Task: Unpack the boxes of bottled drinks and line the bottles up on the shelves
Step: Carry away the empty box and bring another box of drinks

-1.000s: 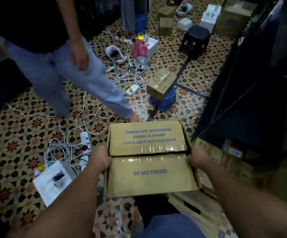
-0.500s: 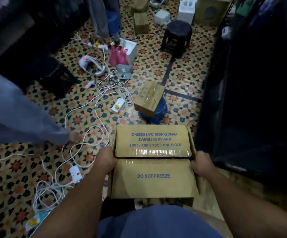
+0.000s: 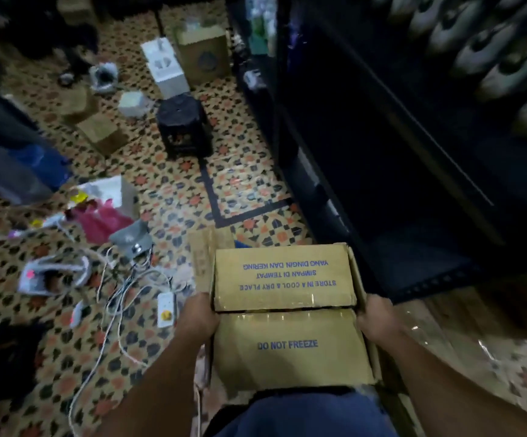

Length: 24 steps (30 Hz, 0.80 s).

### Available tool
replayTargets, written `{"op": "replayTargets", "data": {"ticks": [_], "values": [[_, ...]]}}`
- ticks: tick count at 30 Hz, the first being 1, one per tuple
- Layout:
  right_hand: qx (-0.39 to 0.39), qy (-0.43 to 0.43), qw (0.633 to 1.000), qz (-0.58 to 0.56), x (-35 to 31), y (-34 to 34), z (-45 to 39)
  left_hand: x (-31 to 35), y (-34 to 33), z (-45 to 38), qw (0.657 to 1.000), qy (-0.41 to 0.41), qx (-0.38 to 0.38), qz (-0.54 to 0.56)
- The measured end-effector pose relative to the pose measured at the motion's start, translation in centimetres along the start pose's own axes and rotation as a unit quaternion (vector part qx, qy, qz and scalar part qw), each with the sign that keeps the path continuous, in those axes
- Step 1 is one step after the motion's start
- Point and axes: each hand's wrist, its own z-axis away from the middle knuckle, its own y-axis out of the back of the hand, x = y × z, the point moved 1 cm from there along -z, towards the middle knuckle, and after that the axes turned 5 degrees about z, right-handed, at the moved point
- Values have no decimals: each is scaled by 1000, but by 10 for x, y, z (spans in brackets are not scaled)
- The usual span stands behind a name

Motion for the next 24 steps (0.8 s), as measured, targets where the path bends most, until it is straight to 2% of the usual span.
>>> {"op": "replayTargets", "data": {"ticks": [5, 7, 12, 19, 24], "values": [[22, -118, 988, -98, 10, -19, 1, 55, 20, -86, 992, -107, -53, -52], [32, -143, 979, -139, 9, -26, -3, 87, 21, -112, 982, -140, -71, -103], [27, -242, 935, -258, 8, -35, -20, 135, 24, -171, 962, -168, -92, -195], [35, -272, 916, -294, -7, -45, -32, 190, 31, -214, 935, -195, -124, -268], [38, -324, 859, -395, -34, -47, -44, 213, 32, -248, 915, -230, -133, -303]]}}
